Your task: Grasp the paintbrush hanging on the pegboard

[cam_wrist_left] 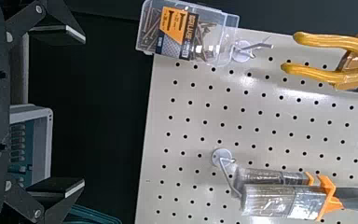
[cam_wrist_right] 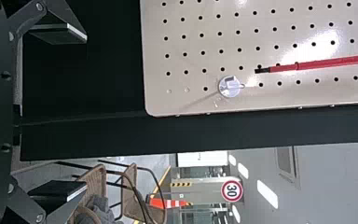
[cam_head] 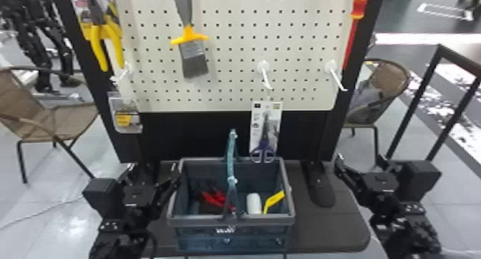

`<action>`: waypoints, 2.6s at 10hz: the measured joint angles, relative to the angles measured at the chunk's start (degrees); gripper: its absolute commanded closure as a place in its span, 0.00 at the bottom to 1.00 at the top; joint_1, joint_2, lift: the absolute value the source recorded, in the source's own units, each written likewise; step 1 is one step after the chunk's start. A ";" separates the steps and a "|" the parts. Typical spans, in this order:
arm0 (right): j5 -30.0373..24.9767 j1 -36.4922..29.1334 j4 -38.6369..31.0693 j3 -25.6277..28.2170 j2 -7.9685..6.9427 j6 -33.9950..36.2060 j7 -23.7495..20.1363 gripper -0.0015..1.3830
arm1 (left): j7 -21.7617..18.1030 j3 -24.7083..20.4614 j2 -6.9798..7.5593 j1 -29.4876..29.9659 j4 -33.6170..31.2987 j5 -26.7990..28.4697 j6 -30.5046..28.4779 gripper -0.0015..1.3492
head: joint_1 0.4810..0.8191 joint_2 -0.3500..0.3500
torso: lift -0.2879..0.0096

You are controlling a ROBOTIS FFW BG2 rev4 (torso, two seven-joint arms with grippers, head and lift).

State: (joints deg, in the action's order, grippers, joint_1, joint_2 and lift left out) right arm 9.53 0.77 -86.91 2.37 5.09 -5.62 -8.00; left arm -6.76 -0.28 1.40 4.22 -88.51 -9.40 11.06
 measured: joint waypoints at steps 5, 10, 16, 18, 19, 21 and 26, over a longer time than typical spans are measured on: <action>0.33 -0.07 0.07 0.00 0.00 -0.09 0.00 0.13 | -0.01 0.02 0.00 0.00 0.01 0.12 0.01 0.16 | 0.20 0.50 | 0.63; 0.30 -0.07 0.07 0.00 0.00 -0.09 0.00 0.13 | -0.01 0.78 0.37 -0.20 -1.50 -0.35 -1.29 0.16 | 0.20 0.50 | 0.63; 0.31 -0.15 0.16 0.00 0.09 -0.09 0.00 0.13 | -0.53 -1.70 1.33 -6.02 -21.54 -0.63 -28.19 0.16 | 0.20 0.50 | 0.63; 0.31 -0.15 0.10 0.00 0.09 -0.09 0.00 0.13 | -8.16 -4.35 2.00 -10.58 -23.59 -0.62 -33.50 0.16 | 0.20 0.50 | 0.63; 0.25 -0.13 0.02 0.00 0.09 -0.08 0.00 0.13 | -11.39 -5.30 2.39 -12.98 -23.66 -0.59 -35.07 0.16 | 0.20 0.50 | 0.63; 0.14 0.03 -0.03 0.00 0.09 0.00 0.00 0.13 | -14.96 -6.15 2.67 -16.68 -23.65 -0.20 -37.07 0.16 | 0.20 0.50 | 0.63; -0.11 0.11 -0.44 -0.09 0.17 0.09 -0.09 0.13 | -20.96 -7.28 4.57 -26.12 -18.23 -7.16 -41.20 0.16 | 0.20 0.50 | 0.63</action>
State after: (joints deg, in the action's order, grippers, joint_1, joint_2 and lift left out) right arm 9.42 0.88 -87.35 2.29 5.27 -5.53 -8.09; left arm -27.72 -7.56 5.97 -21.90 -106.74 -16.55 -30.14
